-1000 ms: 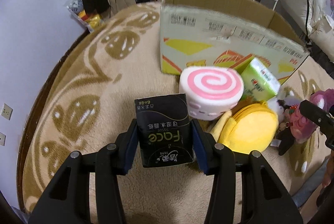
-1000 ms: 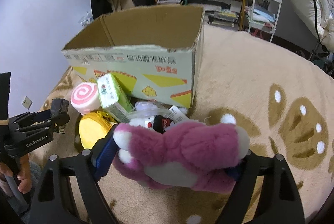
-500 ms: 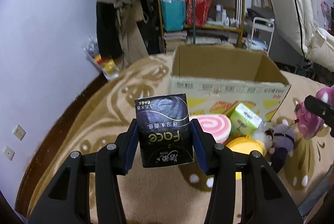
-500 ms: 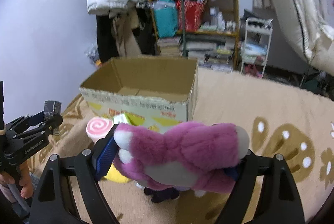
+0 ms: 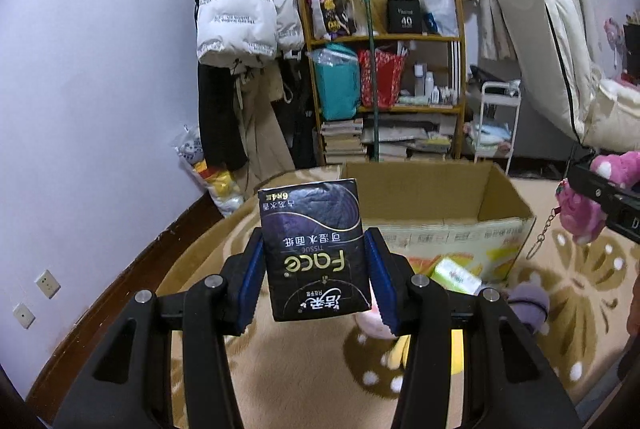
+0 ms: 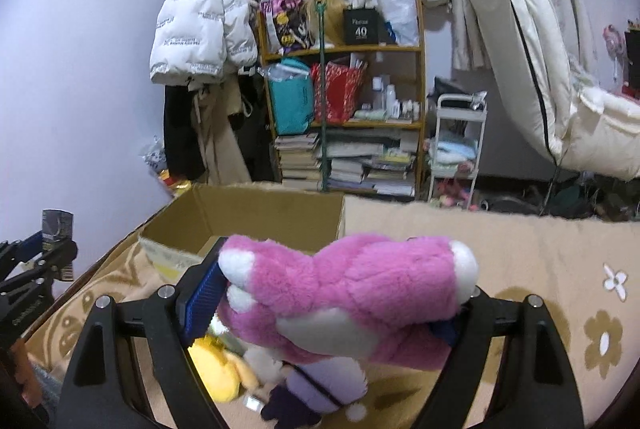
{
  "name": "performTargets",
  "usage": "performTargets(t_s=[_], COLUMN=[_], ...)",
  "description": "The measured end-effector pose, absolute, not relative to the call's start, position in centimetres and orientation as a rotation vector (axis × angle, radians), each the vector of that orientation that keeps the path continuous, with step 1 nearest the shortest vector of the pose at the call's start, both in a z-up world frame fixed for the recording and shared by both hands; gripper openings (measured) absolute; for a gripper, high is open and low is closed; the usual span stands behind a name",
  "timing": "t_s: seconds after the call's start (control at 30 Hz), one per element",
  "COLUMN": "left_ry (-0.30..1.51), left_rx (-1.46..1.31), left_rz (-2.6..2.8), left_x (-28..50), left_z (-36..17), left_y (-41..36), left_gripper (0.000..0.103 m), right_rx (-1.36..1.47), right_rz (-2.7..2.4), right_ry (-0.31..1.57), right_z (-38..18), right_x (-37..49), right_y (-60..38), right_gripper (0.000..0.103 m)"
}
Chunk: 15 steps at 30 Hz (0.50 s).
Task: Organize soft objects
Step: 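Lift the tissue pack with the left tool while the right tool carries the pink plush over the box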
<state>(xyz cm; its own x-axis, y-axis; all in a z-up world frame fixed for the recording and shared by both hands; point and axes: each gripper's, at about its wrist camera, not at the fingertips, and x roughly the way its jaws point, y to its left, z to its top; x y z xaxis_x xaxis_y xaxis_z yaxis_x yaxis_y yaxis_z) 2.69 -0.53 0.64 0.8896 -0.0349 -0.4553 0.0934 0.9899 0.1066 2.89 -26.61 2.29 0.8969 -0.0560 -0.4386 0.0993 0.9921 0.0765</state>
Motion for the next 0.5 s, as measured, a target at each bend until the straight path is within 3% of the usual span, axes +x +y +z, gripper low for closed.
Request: performTargets(t_s=[0.5], left_ry=[0.355], left_rx=[0.156], left_rz=[-0.098], left_x=[7.0], left_z=[4.8], left_y=[-2.7], left_gripper=[0.047], right_rx=[0.024], right_rz=[-0.07], right_ry=[0.383], right_z=[4.6], right_x=[5.7], right_y=[-26.2], right_gripper=[0.089])
